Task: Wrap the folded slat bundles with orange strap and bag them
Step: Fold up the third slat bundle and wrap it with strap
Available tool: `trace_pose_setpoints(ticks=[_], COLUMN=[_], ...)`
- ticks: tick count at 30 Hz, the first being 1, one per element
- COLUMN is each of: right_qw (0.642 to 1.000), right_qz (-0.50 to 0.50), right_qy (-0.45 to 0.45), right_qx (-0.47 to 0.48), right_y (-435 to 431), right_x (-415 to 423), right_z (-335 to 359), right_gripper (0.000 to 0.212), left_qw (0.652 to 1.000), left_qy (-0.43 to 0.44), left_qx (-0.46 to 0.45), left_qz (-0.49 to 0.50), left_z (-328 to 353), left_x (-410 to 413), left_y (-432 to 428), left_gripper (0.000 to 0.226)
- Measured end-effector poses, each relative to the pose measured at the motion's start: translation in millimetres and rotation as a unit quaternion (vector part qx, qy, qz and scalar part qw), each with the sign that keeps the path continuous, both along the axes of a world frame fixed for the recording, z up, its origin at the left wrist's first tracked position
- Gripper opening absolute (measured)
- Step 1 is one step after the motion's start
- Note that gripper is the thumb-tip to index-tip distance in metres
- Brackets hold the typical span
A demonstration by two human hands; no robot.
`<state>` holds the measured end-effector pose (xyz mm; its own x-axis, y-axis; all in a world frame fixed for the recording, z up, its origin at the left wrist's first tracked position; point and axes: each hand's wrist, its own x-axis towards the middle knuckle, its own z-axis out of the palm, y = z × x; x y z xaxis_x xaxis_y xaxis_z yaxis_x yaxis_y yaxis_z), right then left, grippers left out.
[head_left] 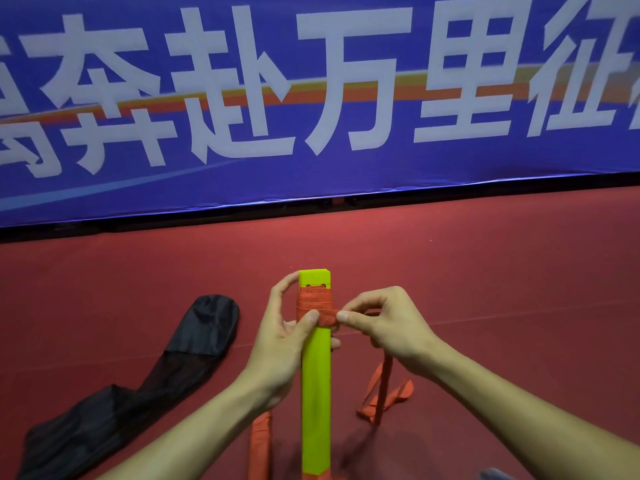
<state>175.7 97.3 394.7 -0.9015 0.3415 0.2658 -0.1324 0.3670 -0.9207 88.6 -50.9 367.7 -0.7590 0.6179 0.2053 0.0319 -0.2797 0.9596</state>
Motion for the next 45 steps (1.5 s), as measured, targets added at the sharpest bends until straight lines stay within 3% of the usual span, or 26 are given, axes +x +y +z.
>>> trace_pose_setpoints(ticks=[6, 15, 19, 24, 28, 31, 35, 38, 45], right_qw=[1.0, 1.0, 0.997, 0.996, 0.994, 0.995, 0.997, 1.0, 0.995], right_qz=[-0.012, 0.002, -0.037, -0.069, -0.082, -0.075, -0.025, 0.008, 0.068], right_qy=[-0.011, -0.013, 0.008, -0.006, -0.003, 0.007, 0.0, -0.01, -0.063], right_qx=[0.019, -0.002, -0.067, -0.051, -0.071, -0.059, -0.068, 0.002, 0.041], right_y=[0, -10, -17, -21, -20, -24, -20, -12, -2], right_x=[-8, -6, -7, -7, -9, -9, -7, -1, 0], right_z=[-5, -5, -6, -8, -9, -7, -3, 3, 4], right_gripper=[0.004, 0.015, 0.019, 0.025, 0.029, 0.028, 0.018, 0.005, 0.012], left_qw=[1.0, 0.999, 0.997, 0.972, 0.947, 0.944, 0.966, 0.976, 0.984], left_qy=[0.013, 0.023, 0.074, 0.212, 0.29, 0.283, 0.22, 0.175, 0.102], left_qx=[0.007, 0.011, 0.001, -0.05, -0.127, -0.165, -0.133, -0.126, -0.136], left_qz=[0.008, -0.03, 0.004, 0.09, 0.046, 0.035, 0.02, -0.016, -0.047], left_z=[-5, -9, -4, -7, -10, -13, -12, -16, -19], left_x=[-4, -5, 0, -8, -7, -7, -10, -14, -21], left_y=[2, 0, -2, -2, -4, -5, -4, -7, -10], left_gripper=[0.056, 0.064, 0.064, 0.063, 0.102, 0.122, 0.11, 0.101, 0.096])
